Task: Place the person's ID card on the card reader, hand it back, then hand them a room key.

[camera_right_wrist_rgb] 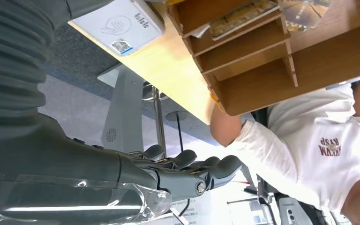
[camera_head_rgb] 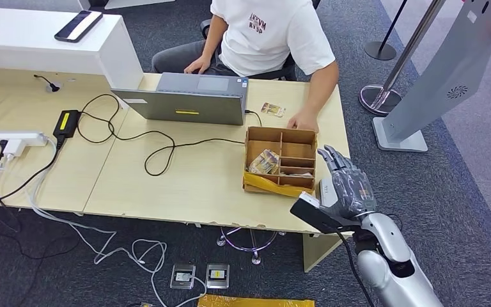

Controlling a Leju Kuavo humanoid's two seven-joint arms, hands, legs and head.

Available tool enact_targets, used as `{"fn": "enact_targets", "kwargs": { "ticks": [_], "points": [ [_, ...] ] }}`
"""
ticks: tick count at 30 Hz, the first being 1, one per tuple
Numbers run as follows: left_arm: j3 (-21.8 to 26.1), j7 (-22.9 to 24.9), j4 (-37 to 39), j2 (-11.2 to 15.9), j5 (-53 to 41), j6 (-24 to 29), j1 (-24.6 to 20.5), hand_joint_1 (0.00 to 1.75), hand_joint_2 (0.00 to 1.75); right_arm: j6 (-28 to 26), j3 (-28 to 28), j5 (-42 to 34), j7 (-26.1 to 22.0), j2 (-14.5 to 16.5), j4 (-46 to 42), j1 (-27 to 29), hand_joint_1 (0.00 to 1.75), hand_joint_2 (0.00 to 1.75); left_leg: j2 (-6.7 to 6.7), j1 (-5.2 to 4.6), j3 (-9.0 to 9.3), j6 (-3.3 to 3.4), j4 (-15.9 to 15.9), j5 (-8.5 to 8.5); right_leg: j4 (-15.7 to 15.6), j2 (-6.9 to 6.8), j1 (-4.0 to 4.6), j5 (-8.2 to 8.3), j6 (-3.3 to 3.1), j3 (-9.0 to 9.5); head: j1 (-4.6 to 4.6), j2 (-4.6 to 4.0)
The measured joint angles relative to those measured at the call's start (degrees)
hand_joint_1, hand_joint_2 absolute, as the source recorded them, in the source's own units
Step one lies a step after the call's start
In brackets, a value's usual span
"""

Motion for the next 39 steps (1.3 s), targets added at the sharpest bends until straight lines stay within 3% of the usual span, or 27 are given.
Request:
{"fn": "enact_targets", "kwargs": {
  "ticks": [8, 16, 32, 36, 39],
  "points": [
    [0.0, 0.1, 0.0, 0.0, -0.1, 0.0, 0.0, 0.0, 1.75, -0.8, -0.1, 0.1, -0.7, 1.6, 2.8, -1.2, 0.0, 1.75, -0.04, 0.0, -0.01, 0.0, 0.0, 0.0, 0.0, -0.02, 0.0, 0.0, 0.0, 0.0, 0.01, 0.01],
    [0.0, 0.6, 0.0, 0.0, -0.5, 0.0, 0.0, 0.0, 1.75, -5.3, -0.1, 0.4, -3.3, 3.2, 8.6, -3.4, 0.0, 1.75, -0.05, 0.0, -0.01, 0.0, 0.0, 0.01, 0.0, -0.03, 0.0, 0.0, 0.0, 0.01, 0.0, 0.01],
    [0.0, 1.2, 0.0, 0.0, -0.7, 0.1, 0.0, 0.0, 1.75, -6.1, 0.0, -0.7, -4.3, 5.0, 16.3, -5.6, 0.0, 1.75, -0.06, 0.0, -0.02, 0.0, 0.0, 0.01, 0.0, -0.03, 0.0, 0.0, 0.0, -0.01, 0.01, 0.01],
    [0.0, 1.1, 0.2, 0.0, -0.7, 0.1, -0.1, 0.0, 0.0, -6.7, 0.0, -0.8, -4.8, 5.4, 17.8, -6.6, 0.0, 1.75, -0.05, 0.0, -0.02, -0.01, 0.0, 0.01, 0.0, -0.02, 0.0, 0.0, 0.0, -0.01, 0.01, 0.01],
    [0.0, 1.1, 0.3, 0.0, -0.9, 0.1, -0.1, 0.0, 0.0, -7.3, 0.0, -0.8, -5.1, 5.6, 18.8, -7.3, 0.0, 1.75, -0.06, 0.0, -0.02, -0.01, 0.0, 0.01, 0.0, -0.04, 0.0, 0.0, 0.0, 0.0, 0.01, 0.0]
  ]
}}
